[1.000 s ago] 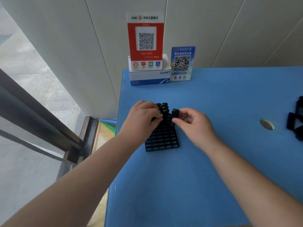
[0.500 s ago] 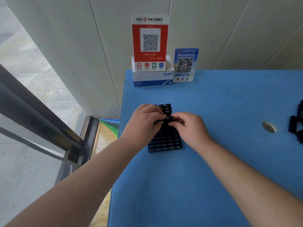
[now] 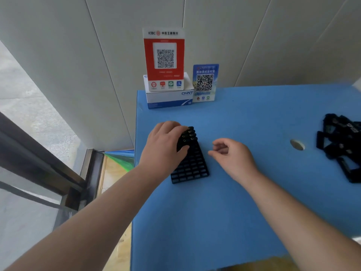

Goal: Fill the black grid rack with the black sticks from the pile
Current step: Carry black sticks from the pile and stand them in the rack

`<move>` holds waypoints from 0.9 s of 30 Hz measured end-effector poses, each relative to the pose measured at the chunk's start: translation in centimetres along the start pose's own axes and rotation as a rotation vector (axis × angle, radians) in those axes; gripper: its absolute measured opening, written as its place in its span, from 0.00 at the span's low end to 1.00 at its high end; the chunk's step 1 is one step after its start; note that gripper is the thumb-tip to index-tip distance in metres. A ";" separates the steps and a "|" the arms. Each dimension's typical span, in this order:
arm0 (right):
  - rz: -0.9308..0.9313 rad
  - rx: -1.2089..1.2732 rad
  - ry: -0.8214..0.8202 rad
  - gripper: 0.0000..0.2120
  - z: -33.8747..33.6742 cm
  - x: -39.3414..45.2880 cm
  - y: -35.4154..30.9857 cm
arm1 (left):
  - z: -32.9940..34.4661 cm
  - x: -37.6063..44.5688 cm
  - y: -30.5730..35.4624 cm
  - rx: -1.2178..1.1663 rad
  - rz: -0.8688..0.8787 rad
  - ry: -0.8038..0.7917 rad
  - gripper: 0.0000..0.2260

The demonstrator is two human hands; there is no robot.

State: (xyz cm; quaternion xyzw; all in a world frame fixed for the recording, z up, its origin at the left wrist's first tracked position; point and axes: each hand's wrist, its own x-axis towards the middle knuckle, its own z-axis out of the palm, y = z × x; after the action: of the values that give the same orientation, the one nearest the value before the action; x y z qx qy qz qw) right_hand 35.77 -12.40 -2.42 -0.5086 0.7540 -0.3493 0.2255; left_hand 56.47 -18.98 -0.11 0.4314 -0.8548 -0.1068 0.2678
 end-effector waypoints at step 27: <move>0.117 -0.645 0.258 0.25 -27.8 -21.4 14.5 | 8.7 -6.3 28.0 0.250 0.257 -0.219 0.30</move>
State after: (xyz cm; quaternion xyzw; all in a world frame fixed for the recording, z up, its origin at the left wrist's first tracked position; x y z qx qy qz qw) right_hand 15.74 19.09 4.45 -0.4613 0.8756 -0.1411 -0.0242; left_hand 35.67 2.56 1.94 0.3347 -0.9334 -0.0111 0.1291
